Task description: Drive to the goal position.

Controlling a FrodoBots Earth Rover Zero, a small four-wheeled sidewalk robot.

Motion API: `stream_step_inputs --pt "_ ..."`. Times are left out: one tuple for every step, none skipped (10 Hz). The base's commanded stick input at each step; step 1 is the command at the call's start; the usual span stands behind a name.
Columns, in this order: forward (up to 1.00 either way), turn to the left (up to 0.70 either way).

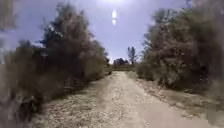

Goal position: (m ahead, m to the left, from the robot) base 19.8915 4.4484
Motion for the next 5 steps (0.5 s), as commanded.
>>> stream_step_inputs --pt "0.7 -0.09" --pt "0.7 -0.04" --pt "0.7 0.0" --pt "0.7 0.0" --pt "0.7 0.0"
